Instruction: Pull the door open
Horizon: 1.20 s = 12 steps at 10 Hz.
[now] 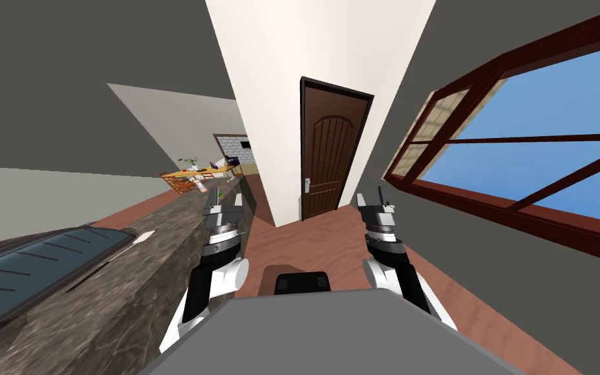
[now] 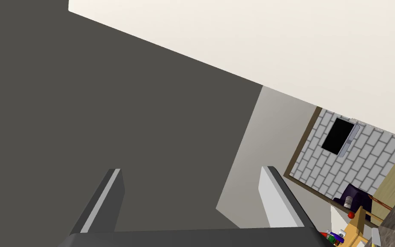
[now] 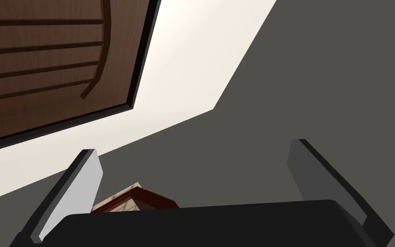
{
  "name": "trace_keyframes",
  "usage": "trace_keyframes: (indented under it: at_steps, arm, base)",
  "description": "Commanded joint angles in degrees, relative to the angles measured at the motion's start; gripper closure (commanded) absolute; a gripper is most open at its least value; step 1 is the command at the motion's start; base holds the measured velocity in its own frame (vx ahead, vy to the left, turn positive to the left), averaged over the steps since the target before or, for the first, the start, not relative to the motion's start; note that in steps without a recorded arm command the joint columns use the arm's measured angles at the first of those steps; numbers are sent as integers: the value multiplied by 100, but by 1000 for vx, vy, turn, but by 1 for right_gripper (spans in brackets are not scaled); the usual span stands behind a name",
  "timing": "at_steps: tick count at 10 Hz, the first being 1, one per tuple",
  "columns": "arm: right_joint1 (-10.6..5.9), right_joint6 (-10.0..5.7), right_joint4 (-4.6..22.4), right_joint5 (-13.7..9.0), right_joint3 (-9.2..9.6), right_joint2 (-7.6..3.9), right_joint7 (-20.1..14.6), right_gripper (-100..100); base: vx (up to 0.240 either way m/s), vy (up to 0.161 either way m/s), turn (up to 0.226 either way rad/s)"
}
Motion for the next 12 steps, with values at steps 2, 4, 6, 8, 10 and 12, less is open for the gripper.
trace_keyframes:
  at_steps: [2, 4, 6, 8, 10, 12]
  arm:
    - [-112, 12, 262, 161, 14, -66, 224, -100]
    - [-230, 24, 540, 332, 29, -130, 462, -100]
    - [-304, 32, 714, 440, 39, -167, 612, -100]
    - [-425, 45, 998, 614, 54, -227, 855, -100]
    - [-515, 54, 1209, 744, 65, -269, 1035, -100]
    - [-609, 64, 1430, 881, 77, -313, 1225, -100]
  base:
    - [107, 10, 4]
    - [171, -9, 6]
    - [136, -8, 2]
    - [137, 20, 3]
    - [108, 6, 6]
    - [94, -4, 3]
